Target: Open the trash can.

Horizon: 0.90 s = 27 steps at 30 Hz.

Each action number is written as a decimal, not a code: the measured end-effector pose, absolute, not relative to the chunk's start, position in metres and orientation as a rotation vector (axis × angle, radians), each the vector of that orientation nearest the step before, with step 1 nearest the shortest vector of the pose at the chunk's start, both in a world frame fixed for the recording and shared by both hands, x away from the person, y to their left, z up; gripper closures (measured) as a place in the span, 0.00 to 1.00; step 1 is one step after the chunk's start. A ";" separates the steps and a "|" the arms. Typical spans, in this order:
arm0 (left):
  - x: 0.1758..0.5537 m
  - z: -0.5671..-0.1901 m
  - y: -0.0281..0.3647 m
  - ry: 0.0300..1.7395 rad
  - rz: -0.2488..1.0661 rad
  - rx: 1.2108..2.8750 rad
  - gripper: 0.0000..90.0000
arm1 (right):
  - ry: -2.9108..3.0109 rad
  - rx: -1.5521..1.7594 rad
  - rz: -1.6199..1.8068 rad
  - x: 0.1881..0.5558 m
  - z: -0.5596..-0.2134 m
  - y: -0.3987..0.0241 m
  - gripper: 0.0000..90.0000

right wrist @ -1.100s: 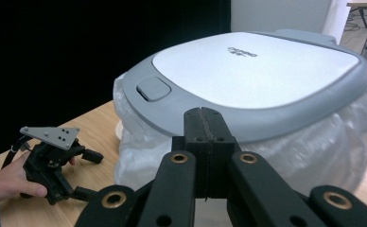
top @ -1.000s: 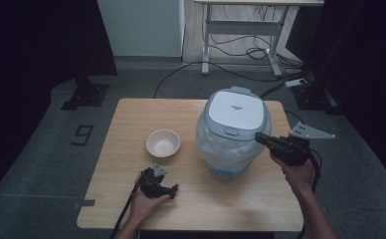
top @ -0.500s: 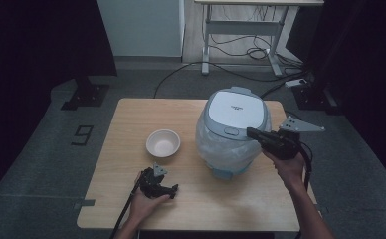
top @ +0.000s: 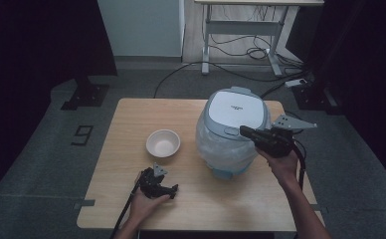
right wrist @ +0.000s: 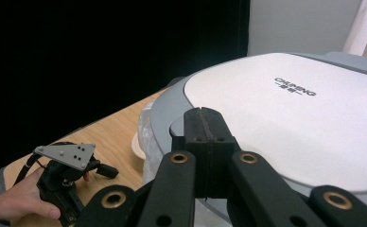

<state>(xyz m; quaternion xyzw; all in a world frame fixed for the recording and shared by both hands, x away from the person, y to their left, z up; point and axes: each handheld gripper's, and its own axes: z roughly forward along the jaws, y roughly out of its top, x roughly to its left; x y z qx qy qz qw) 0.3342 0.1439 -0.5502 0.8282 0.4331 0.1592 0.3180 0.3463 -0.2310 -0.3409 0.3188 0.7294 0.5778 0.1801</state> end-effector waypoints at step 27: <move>0.334 -0.550 0.144 1.139 0.419 2.179 0.02 | 2.109 0.902 1.632 0.361 -0.348 -0.209 1.00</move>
